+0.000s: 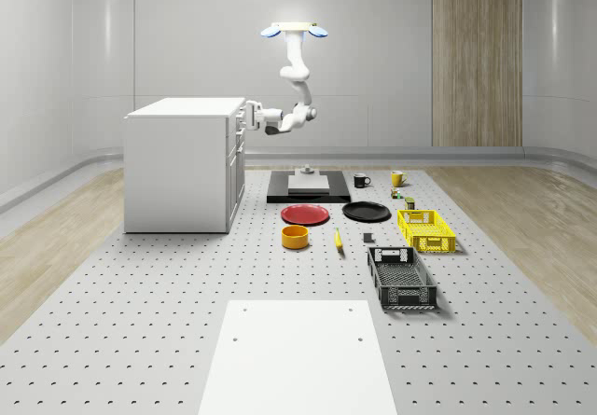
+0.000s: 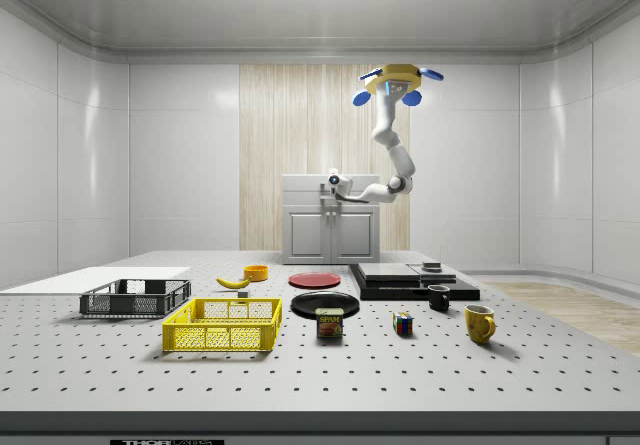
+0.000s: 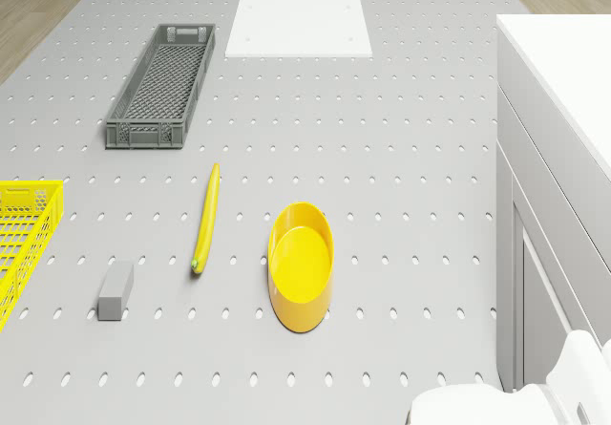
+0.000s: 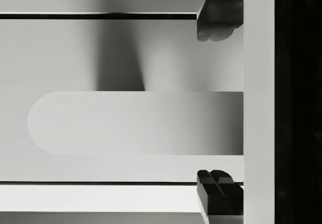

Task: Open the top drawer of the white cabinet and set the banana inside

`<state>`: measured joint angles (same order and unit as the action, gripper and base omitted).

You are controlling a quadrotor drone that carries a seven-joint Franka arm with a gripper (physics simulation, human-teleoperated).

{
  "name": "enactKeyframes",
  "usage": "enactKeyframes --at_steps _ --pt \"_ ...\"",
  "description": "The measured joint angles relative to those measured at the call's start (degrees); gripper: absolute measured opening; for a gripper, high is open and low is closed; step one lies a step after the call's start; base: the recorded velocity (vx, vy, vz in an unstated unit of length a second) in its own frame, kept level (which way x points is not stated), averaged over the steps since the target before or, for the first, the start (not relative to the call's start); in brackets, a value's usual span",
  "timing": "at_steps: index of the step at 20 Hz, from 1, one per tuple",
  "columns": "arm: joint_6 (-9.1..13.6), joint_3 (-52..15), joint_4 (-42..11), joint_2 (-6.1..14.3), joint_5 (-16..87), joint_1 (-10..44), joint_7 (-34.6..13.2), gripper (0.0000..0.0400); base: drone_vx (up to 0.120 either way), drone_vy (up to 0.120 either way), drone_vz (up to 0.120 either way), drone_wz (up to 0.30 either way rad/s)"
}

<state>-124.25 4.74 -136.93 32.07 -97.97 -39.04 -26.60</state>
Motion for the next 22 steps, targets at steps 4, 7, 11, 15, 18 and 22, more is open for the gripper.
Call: enactKeyframes --at_steps 4,7,11,15,18,22 --pt "0.43 -0.92 0.08 -0.17 -0.41 1.09 -0.01 0.0177 0.000 0.000 0.000 0.000" --pt "0.37 -1.63 -0.08 -0.33 -1.29 1.74 1.71 0.0160 0.000 0.000 0.000 0.000" --pt "1.70 -2.53 1.78 0.95 5.68 3.92 -9.30 0.0303 0.000 0.000 0.000 0.000" --pt "2.30 -2.35 0.38 0.45 2.74 4.28 -2.16 0.0201 0.000 0.000 0.000 0.000" --pt "2.59 -2.45 -0.25 0.43 1.11 4.52 -0.58 0.0155 0.000 0.000 0.000 0.000" --pt "3.60 -2.26 -0.96 1.57 2.02 5.60 -3.05 0.0171 0.000 0.000 0.000 0.000"
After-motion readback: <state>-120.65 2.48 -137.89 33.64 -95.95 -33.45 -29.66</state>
